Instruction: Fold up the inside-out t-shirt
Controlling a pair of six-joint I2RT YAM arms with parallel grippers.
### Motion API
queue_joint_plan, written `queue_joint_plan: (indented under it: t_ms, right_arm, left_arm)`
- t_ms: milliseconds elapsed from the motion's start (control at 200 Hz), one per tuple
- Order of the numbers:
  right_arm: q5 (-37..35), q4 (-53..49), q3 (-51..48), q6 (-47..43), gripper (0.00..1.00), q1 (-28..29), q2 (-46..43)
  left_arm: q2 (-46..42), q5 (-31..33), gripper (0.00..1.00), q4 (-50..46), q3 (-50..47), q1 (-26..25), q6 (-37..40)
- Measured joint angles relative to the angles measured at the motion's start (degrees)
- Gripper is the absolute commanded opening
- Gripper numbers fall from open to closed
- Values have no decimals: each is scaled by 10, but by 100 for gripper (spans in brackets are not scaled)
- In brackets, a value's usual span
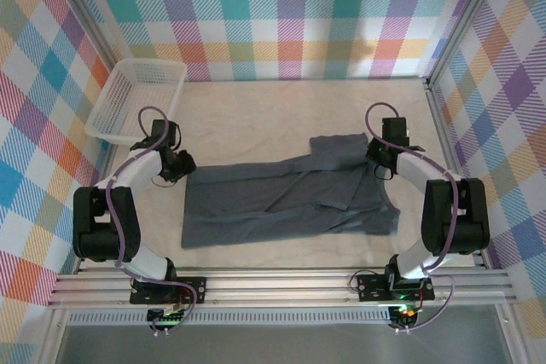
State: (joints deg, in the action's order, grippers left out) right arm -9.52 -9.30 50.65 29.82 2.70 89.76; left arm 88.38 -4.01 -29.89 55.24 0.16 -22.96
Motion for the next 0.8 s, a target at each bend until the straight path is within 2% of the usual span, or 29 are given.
queue_joint_plan:
  t_ms: [175, 405, 585, 800]
  right_arm:
    - [-1, -4, -11, 0, 43, 21, -25]
    - [-50, 64, -10, -14, 50, 147, -24]
    - [-72, 63, 105, -38, 51, 203, 97]
    - [-54, -4, 274, -33, 53, 219, 254]
  left_arm:
    - [-21, 0, 46, 1, 2, 0, 0]
    - [-92, 0, 51, 14, 2, -37, 0]
    - [-120, 0, 57, 20, 2, -106, -1]
    - [-140, -16, 70, 32, -4, -177, -2]
